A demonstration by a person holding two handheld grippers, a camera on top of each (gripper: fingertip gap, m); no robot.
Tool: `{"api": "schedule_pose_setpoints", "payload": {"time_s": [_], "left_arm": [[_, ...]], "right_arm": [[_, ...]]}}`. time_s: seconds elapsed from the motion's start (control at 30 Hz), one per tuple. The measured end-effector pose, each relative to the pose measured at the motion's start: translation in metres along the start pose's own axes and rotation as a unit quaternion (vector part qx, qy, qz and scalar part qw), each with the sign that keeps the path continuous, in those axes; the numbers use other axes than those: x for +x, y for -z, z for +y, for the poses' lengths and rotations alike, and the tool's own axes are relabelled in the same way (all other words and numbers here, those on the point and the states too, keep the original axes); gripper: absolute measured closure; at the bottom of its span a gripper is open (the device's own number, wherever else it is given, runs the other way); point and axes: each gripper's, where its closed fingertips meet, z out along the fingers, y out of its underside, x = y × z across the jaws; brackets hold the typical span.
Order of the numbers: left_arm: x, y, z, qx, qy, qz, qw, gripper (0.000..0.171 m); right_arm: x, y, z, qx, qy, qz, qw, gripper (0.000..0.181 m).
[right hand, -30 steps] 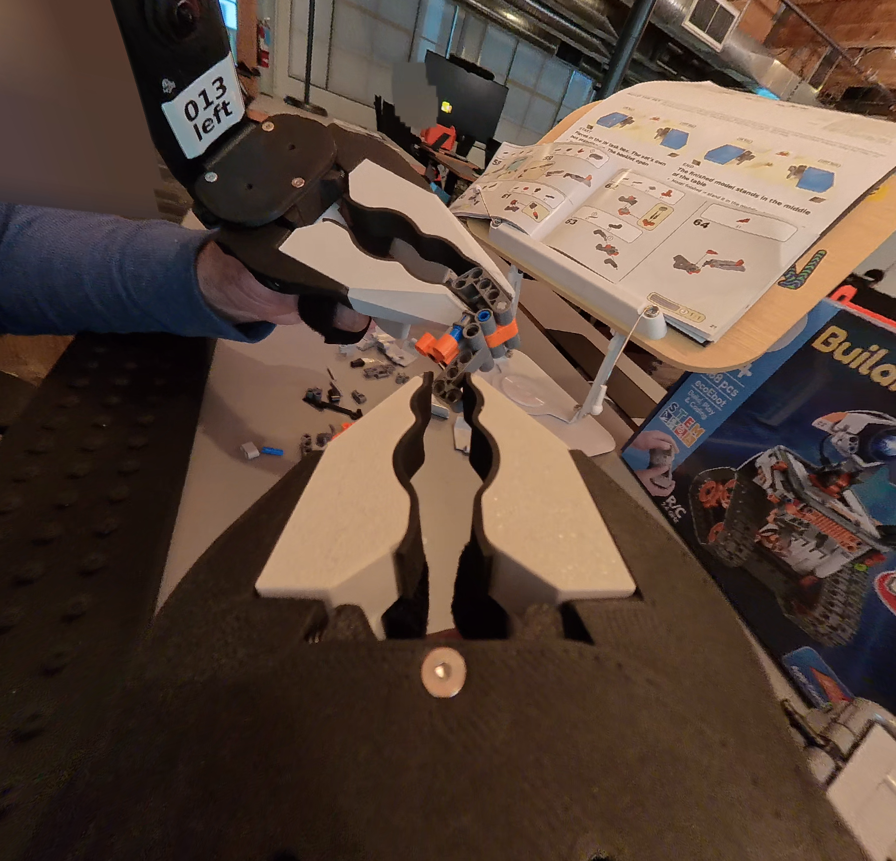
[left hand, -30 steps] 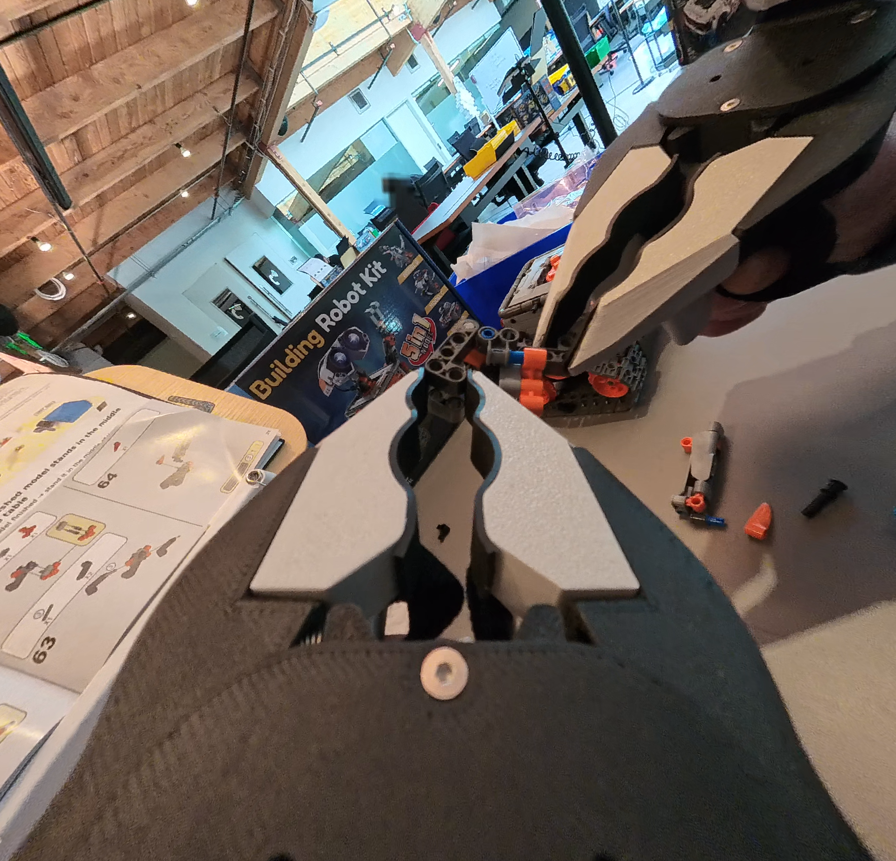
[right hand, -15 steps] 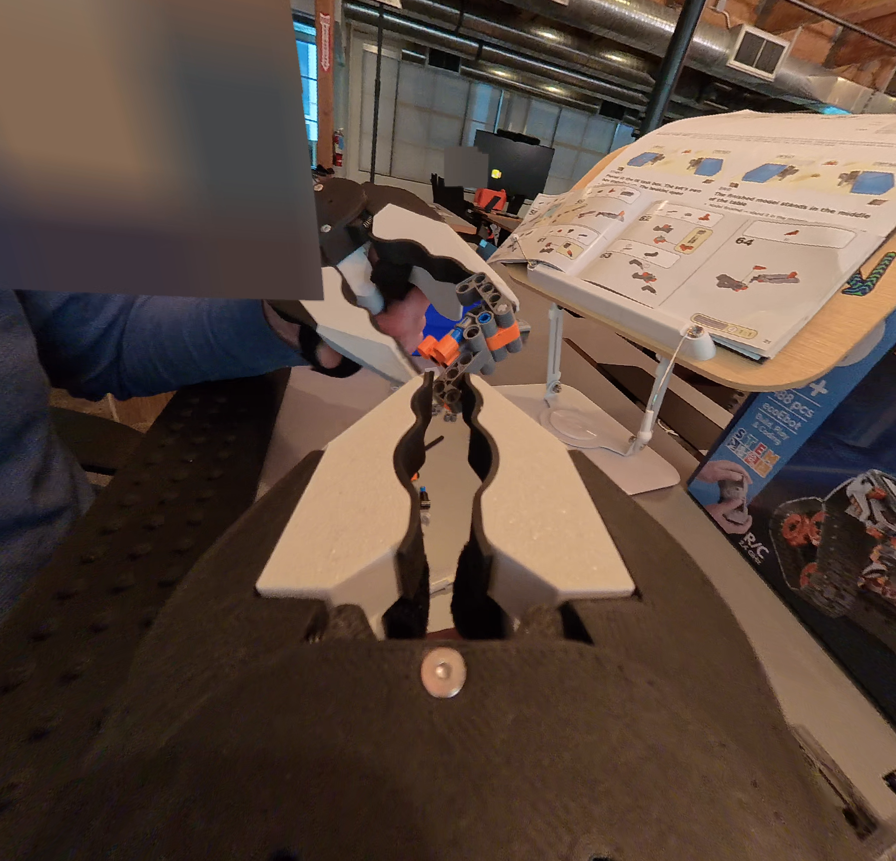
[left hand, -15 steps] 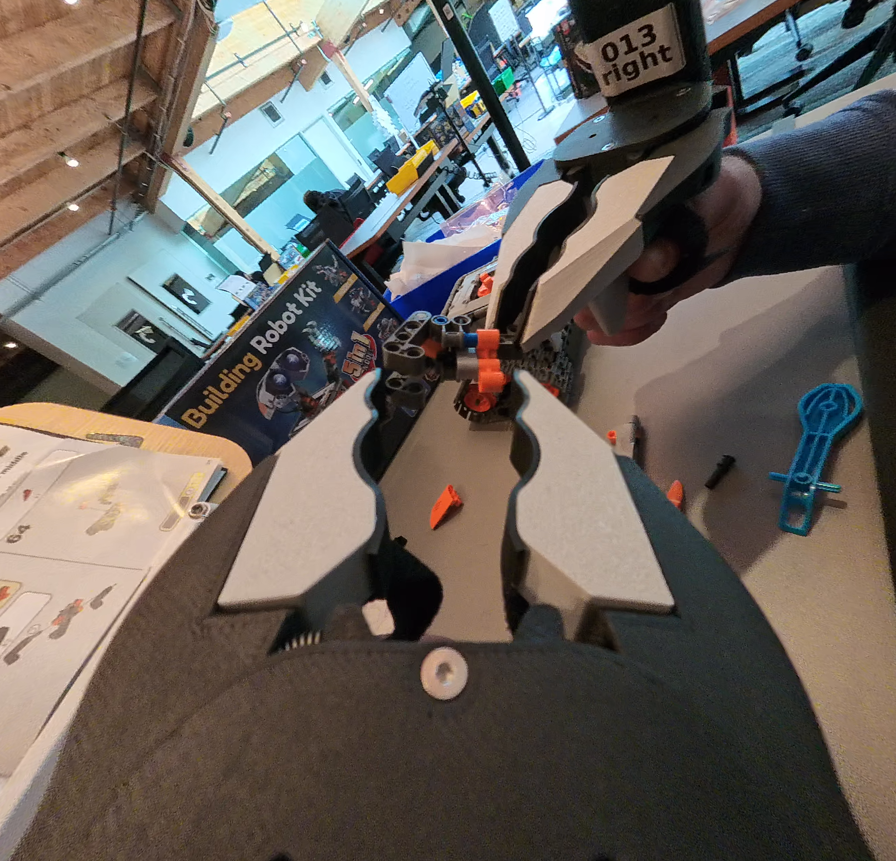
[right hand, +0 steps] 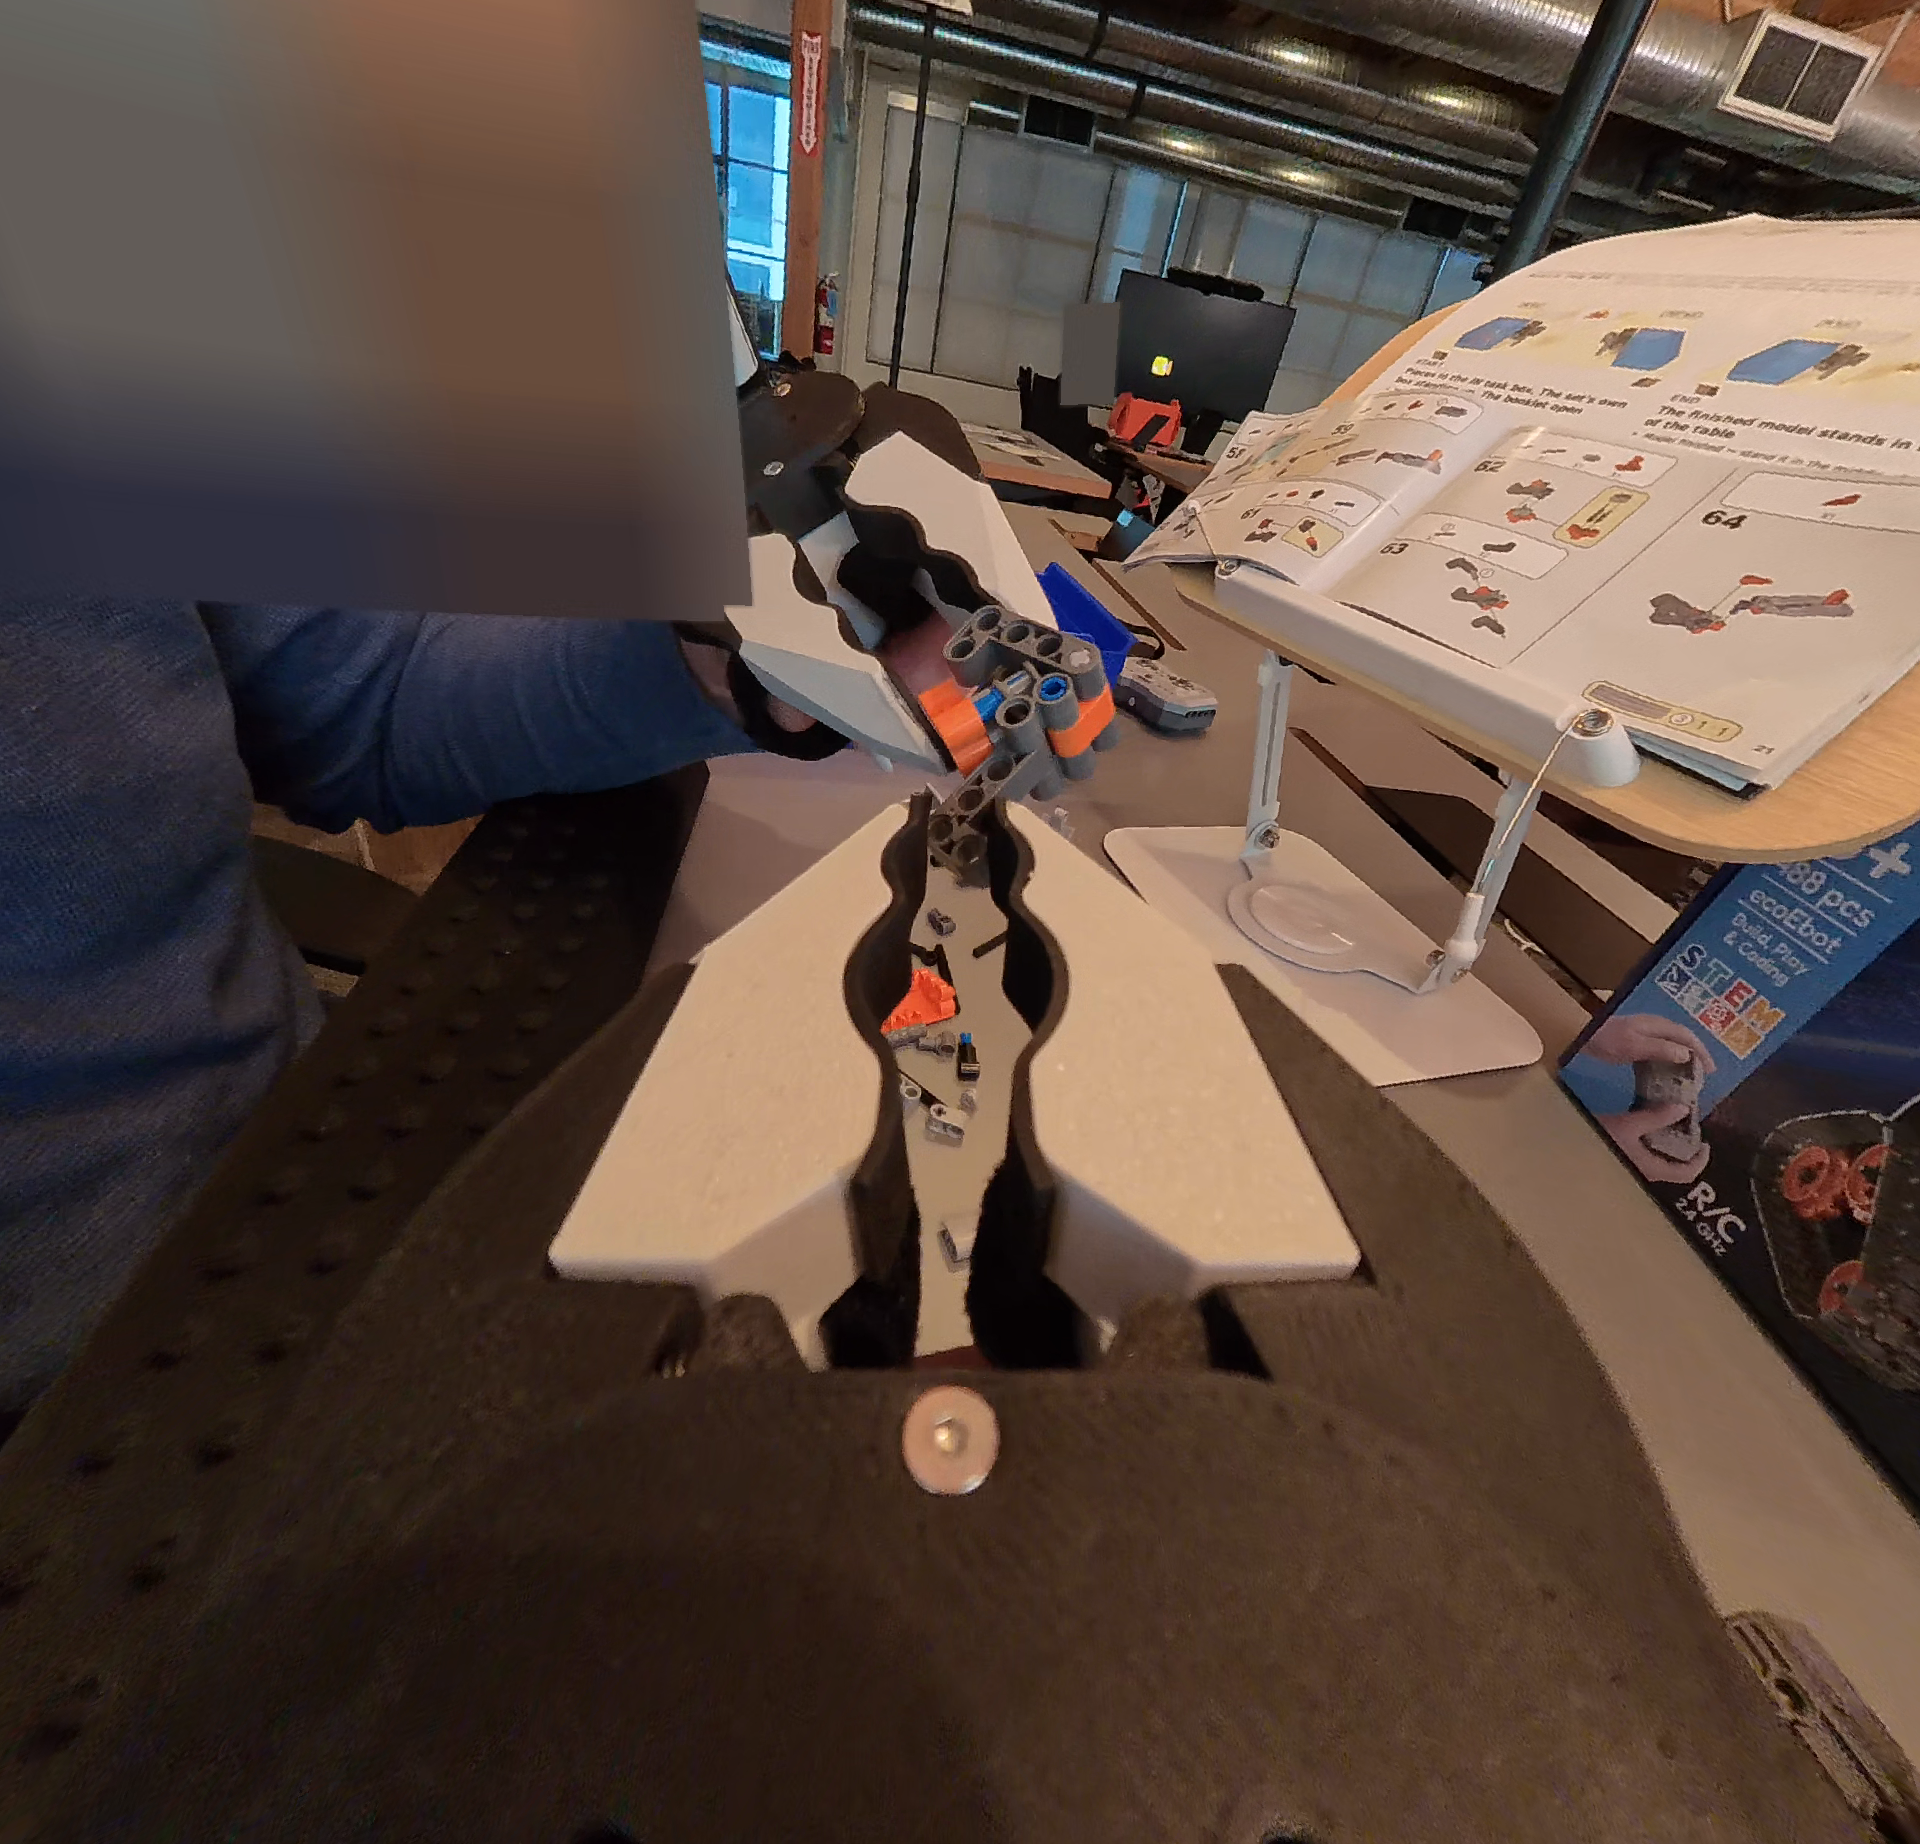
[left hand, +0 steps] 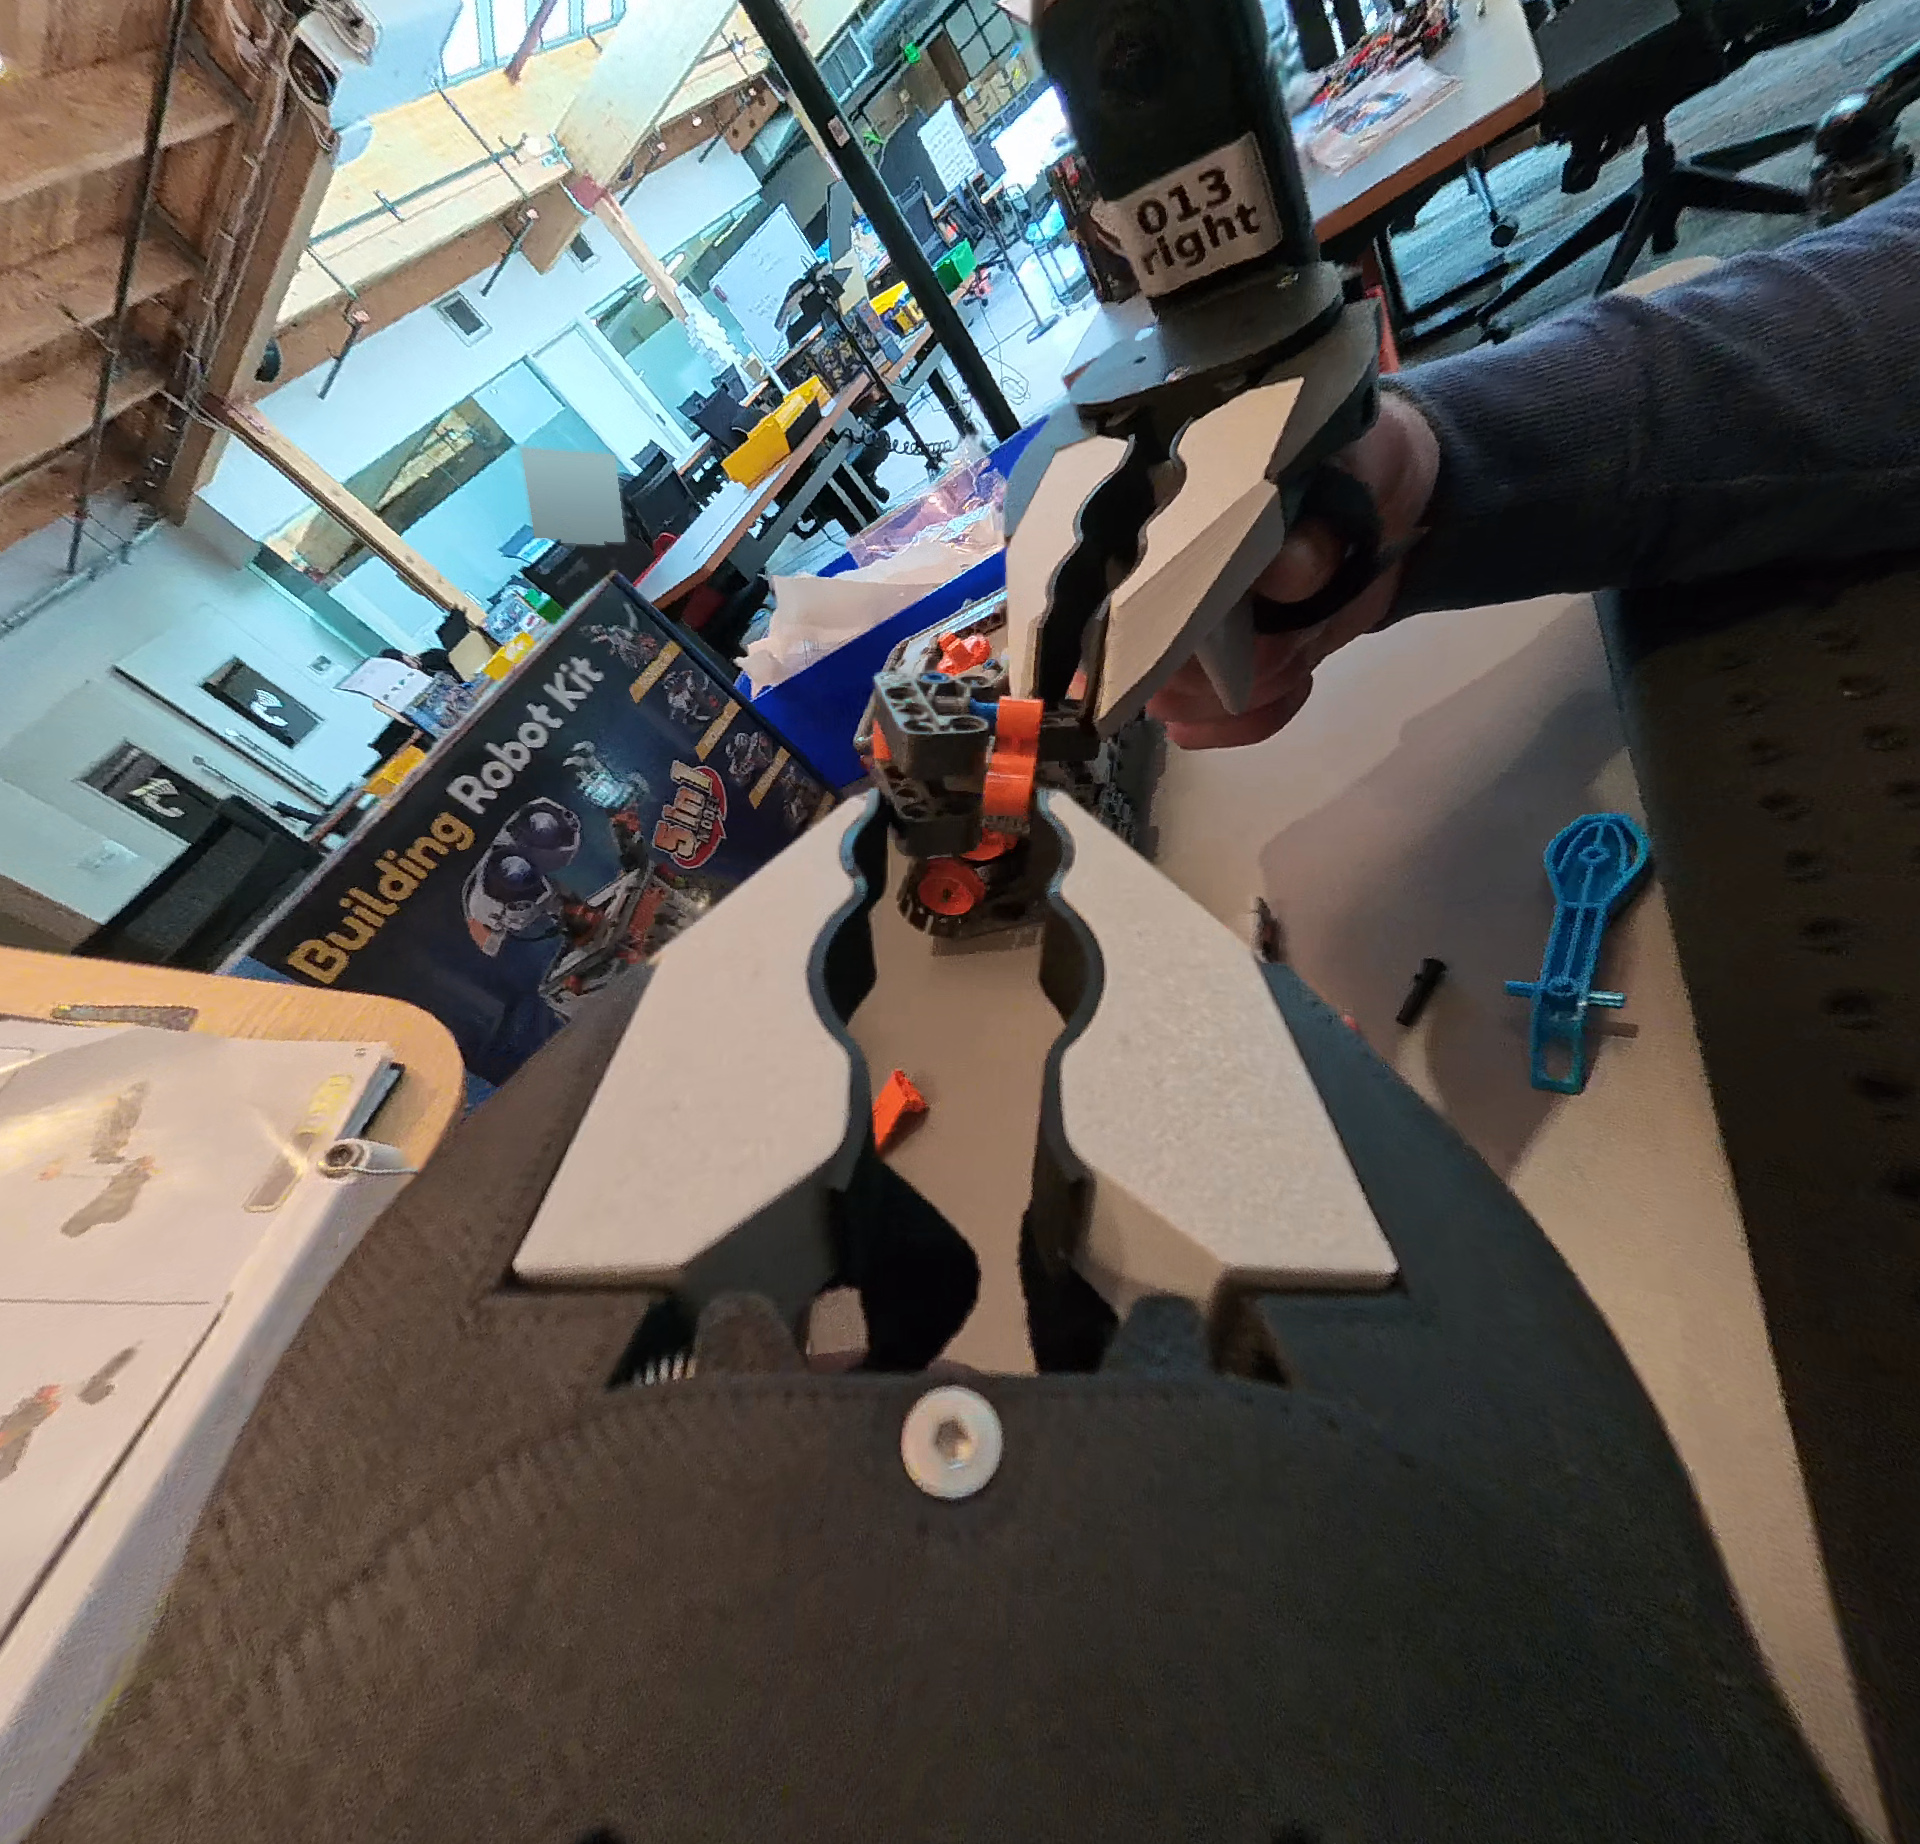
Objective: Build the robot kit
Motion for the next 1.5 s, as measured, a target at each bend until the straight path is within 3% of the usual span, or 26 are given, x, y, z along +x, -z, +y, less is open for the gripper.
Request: {"api": "schedule_pose_setpoints", "payload": {"time_s": [0.23,0.37,0.53,0.6,0.67,0.8,0.9,1.07,1.1,1.13,1.23,1.33,1.5], "left_arm": [[-0.001,0.008,0.0,0.013,0.022,0.023,0.999,0.14],[0.004,0.008,-0.002,0.013,-0.047,0.005,0.999,0.132],[0.014,0.007,0.001,-0.017,-0.186,-0.02,0.982,0.119],[0.026,0.006,0.006,-0.034,-0.222,-0.002,0.974,0.118],[0.038,0.003,0.014,-0.048,-0.255,0.015,0.966,0.12],[0.06,-0.002,0.025,-0.055,-0.304,0.04,0.95,0.143],[0.062,-0.002,0.024,-0.043,-0.264,0.051,0.962,0.143],[0.055,-0.005,0.03,-0.053,-0.199,0.049,0.977,0.144],[0.052,-0.006,0.031,-0.051,-0.166,0.048,0.984,0.145],[0.048,-0.007,0.035,-0.057,-0.13,0.049,0.989,0.144],[0.037,-0.012,0.053,-0.094,-0.077,0.043,0.992,0.144],[0.033,-0.015,0.058,-0.109,-0.029,0.048,0.992,0.144],[0.04,-0.018,0.061,-0.129,-0.015,0.069,0.989,0.145]], "right_arm": [[-0.003,0.001,-0.002,0.006,-0.012,-0.013,1.0,0.172],[-0.006,0.004,-0.008,0.033,-0.085,-0.054,0.994,0.172],[-0.022,0.001,0.011,-0.012,-0.142,-0.127,0.982,0.172],[-0.031,0.004,0.016,-0.028,-0.158,-0.165,0.973,0.172],[-0.037,0.005,0.019,-0.031,-0.173,-0.193,0.965,0.172],[-0.056,0.007,0.036,-0.072,-0.193,-0.251,0.946,0.172],[-0.057,0.009,0.035,-0.069,-0.197,-0.261,0.943,0.172],[-0.046,0.006,0.031,-0.059,-0.176,-0.219,0.958,0.17],[-0.038,0.004,0.03,-0.058,-0.158,-0.189,0.967,0.161],[-0.03,0.003,0.03,-0.064,-0.13,-0.155,0.977,0.151],[-0.014,0.0,0.03,-0.093,0.013,-0.05,0.994,0.149],[-0.015,-0.006,0.035,-0.137,0.143,0.005,0.98,0.151],[-0.011,-0.014,0.047,-0.18,0.219,0.042,0.958,0.158]]}}
